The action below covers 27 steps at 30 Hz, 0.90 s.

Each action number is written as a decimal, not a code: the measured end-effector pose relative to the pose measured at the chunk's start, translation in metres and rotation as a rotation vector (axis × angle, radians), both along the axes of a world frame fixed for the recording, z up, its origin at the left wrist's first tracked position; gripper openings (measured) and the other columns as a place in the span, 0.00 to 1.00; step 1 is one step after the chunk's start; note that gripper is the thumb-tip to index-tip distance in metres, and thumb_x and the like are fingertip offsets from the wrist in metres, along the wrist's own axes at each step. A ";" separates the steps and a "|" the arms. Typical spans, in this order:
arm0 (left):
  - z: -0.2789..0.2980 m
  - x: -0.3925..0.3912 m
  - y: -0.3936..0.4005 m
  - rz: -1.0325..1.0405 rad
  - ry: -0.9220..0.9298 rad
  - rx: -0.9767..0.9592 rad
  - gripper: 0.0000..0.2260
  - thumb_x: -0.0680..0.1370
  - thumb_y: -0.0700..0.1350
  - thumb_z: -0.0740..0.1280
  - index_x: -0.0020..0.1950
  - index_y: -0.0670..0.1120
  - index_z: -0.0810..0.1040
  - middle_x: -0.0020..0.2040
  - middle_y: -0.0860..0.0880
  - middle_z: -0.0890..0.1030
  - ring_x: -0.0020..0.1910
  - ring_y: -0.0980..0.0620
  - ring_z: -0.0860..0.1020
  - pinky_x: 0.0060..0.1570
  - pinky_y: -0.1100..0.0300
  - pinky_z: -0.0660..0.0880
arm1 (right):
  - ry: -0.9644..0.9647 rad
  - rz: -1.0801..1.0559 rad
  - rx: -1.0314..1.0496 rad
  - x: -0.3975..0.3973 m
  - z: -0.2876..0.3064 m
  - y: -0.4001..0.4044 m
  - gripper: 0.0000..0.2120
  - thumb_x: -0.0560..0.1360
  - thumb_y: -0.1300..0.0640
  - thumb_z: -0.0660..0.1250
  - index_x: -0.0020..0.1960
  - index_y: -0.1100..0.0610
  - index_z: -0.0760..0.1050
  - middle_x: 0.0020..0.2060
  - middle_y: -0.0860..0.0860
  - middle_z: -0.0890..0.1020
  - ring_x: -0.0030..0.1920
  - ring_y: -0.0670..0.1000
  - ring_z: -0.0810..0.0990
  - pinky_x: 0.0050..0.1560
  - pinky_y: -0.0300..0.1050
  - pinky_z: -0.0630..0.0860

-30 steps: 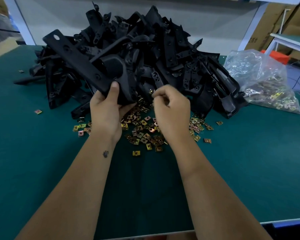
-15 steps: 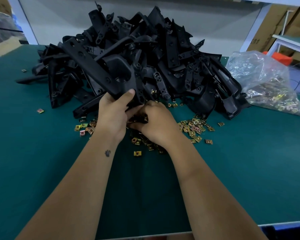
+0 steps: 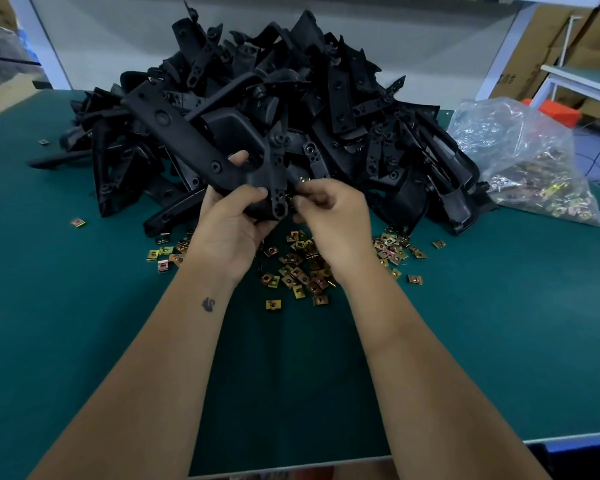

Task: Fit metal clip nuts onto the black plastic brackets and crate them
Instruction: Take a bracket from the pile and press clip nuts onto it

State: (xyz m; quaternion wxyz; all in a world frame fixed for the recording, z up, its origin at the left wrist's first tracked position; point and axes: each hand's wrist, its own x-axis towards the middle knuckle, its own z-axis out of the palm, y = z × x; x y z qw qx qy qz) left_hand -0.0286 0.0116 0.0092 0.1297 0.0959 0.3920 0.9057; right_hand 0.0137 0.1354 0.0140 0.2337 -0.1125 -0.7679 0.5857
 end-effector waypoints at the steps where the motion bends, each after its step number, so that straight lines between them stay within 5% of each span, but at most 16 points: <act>1: 0.000 0.001 0.001 -0.020 0.005 0.009 0.17 0.78 0.31 0.62 0.56 0.52 0.76 0.51 0.48 0.85 0.50 0.49 0.84 0.44 0.54 0.81 | 0.018 0.028 -0.152 0.000 0.001 0.002 0.08 0.76 0.67 0.68 0.50 0.55 0.81 0.44 0.51 0.84 0.44 0.48 0.83 0.46 0.39 0.79; 6: 0.001 0.004 0.003 -0.093 0.006 0.029 0.16 0.73 0.34 0.69 0.57 0.50 0.73 0.54 0.46 0.84 0.51 0.48 0.83 0.47 0.55 0.81 | 0.083 0.161 -0.591 0.003 0.005 0.004 0.10 0.77 0.71 0.64 0.52 0.59 0.81 0.46 0.55 0.84 0.43 0.48 0.84 0.47 0.40 0.81; 12: -0.002 0.005 0.008 -0.117 0.015 -0.016 0.13 0.72 0.35 0.71 0.52 0.50 0.77 0.52 0.48 0.85 0.52 0.51 0.84 0.46 0.56 0.80 | 0.120 0.229 -0.728 0.004 0.008 0.006 0.11 0.79 0.68 0.63 0.56 0.60 0.80 0.53 0.59 0.83 0.51 0.53 0.81 0.55 0.46 0.79; 19: 0.000 0.006 0.007 -0.132 0.020 0.001 0.13 0.71 0.37 0.71 0.53 0.48 0.76 0.50 0.49 0.85 0.49 0.53 0.84 0.41 0.58 0.79 | 0.154 0.250 -0.847 0.003 0.007 0.010 0.09 0.78 0.67 0.64 0.51 0.59 0.82 0.42 0.53 0.84 0.42 0.49 0.83 0.47 0.41 0.81; 27: 0.004 0.010 0.006 -0.134 -0.001 -0.022 0.15 0.70 0.42 0.72 0.56 0.48 0.76 0.49 0.52 0.85 0.47 0.56 0.83 0.39 0.61 0.78 | 0.170 0.303 -0.842 0.004 0.008 0.011 0.10 0.77 0.69 0.64 0.50 0.60 0.82 0.41 0.53 0.85 0.42 0.49 0.84 0.47 0.42 0.81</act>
